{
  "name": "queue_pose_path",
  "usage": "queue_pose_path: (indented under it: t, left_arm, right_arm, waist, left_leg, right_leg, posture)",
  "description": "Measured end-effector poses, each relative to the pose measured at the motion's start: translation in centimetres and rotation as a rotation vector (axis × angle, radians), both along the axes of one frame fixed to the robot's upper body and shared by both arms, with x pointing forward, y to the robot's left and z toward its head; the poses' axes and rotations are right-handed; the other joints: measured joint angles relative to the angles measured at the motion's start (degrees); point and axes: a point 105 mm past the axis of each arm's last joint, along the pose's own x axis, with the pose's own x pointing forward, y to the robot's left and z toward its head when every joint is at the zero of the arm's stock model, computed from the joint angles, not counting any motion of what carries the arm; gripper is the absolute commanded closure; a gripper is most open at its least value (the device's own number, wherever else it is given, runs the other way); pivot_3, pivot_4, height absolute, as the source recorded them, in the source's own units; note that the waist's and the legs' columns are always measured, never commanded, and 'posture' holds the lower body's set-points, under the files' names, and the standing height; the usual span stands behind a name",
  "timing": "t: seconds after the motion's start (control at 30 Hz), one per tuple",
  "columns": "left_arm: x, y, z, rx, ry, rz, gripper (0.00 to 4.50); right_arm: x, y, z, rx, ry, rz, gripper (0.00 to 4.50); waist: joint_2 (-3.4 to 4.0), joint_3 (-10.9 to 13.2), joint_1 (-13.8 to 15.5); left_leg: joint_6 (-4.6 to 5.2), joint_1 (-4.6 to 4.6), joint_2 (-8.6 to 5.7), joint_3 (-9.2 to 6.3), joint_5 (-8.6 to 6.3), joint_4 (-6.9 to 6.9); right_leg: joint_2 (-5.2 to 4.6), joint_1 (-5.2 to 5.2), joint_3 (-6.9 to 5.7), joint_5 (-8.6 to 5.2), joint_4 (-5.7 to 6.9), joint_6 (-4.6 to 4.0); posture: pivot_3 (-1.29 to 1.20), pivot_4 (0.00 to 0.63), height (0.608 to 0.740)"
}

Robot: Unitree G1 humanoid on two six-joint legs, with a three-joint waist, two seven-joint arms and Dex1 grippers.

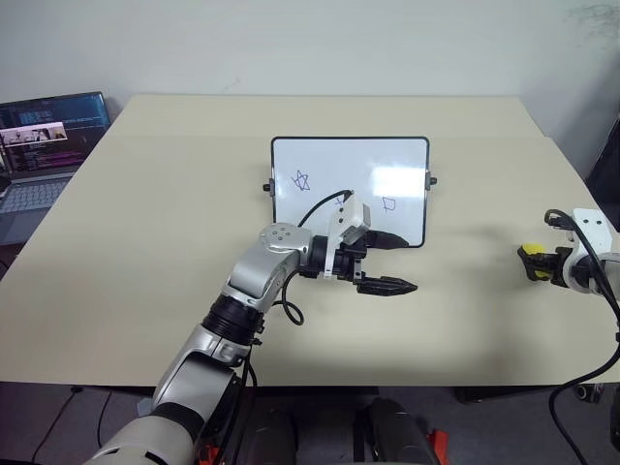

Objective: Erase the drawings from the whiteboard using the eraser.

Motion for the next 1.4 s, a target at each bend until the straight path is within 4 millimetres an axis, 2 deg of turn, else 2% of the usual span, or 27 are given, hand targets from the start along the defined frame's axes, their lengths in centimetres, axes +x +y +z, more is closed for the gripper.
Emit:
queue_pose_path:
  t: [0.17,0.33,0.5,0.6,0.77,0.87,1.0,1.27,1.4]
  left_arm:
    - [0.1,0.2,0.2,0.001,-0.009,0.007,0.00]
    - [1.3,2.0,0.7,0.002,-0.029,0.087,0.00]
    - [3.8,7.1,2.3,0.013,-0.088,0.285,0.00]
    - [4.5,9.7,3.0,0.020,-0.109,0.379,0.00]
    - [5.0,13.8,2.3,0.049,-0.092,0.535,0.00]
    - [5.3,15.5,2.6,0.053,-0.104,0.601,0.00]
    - [5.5,16.7,2.9,0.057,-0.123,0.654,0.00]
    - [5.7,17.2,2.6,0.060,-0.122,0.698,0.00]
    - [5.6,17.3,2.6,0.054,-0.135,0.725,0.00]
  right_arm:
    - [0.1,0.3,0.3,-0.004,-0.009,0.011,3.37]
    - [0.5,1.9,2.6,-0.033,-0.069,0.078,3.37]
    - [1.1,4.4,6.0,-0.075,-0.169,0.162,3.37]
    - [1.4,5.5,6.4,-0.080,-0.189,0.185,3.37]
    - [2.6,7.1,7.3,-0.087,-0.259,0.214,3.37]
    - [3.0,7.5,7.9,-0.094,-0.292,0.230,3.37]
    - [3.8,8.8,9.0,-0.093,-0.348,0.274,3.37]
    - [4.4,10.5,10.2,-0.072,-0.407,0.331,3.37]
    - [4.9,13.1,11.4,-0.018,-0.499,0.410,3.37]
  waist:
    - [0.01,0.0,0.0]
    - [0.02,0.0,-0.1]
    - [0.04,0.0,-0.1]
    - [0.04,0.0,0.0]
    - [0.05,0.0,0.0]
    - [0.05,0.0,0.0]
    - [0.05,0.0,0.1]
    - [0.06,0.0,0.1]
    - [0.10,0.1,-0.2]
  left_leg:
    - [0.00,0.00,0.00,0.00,0.00,0.00]
    - [0.00,0.01,0.00,-0.01,0.00,-0.01]
    - [0.00,-0.02,0.02,-0.11,0.00,-0.02]
    - [0.00,-0.06,0.01,-0.12,0.00,-0.02]
    - [0.00,-0.08,0.02,-0.18,0.00,-0.06]
    - [0.00,-0.10,0.01,-0.19,0.00,-0.05]
    - [0.00,-0.10,0.02,-0.22,0.00,-0.05]
    - [0.00,-0.10,0.02,-0.22,0.00,-0.05]
    - [0.00,-0.10,0.02,-0.21,0.00,-0.05]
  right_leg:
    - [0.00,0.00,0.00,0.00,0.00,0.00]
    - [0.00,0.00,0.00,0.00,0.01,0.00]
    - [0.00,-0.01,-0.09,0.00,-0.03,0.00]
    - [-0.02,0.00,-0.12,0.00,-0.10,0.00]
    - [-0.02,-0.03,-0.19,0.00,-0.10,-0.01]
    - [-0.03,-0.03,-0.20,0.00,-0.10,-0.01]
    - [-0.03,-0.03,-0.23,0.00,-0.09,-0.01]
    - [-0.03,-0.03,-0.23,0.00,-0.09,-0.01]
    - [-0.03,-0.05,-0.22,0.00,-0.04,-0.01]
  posture:
    - [0.00,0.150,0.740]
    - [0.00,0.150,0.740]
    - [0.00,0.150,0.740]
    - [0.00,0.150,0.740]
    - [0.00,0.150,0.740]
    - [0.00,0.150,0.740]
    - [0.00,0.150,0.740]
    - [0.00,0.150,0.740]
    - [0.00,0.150,0.740]
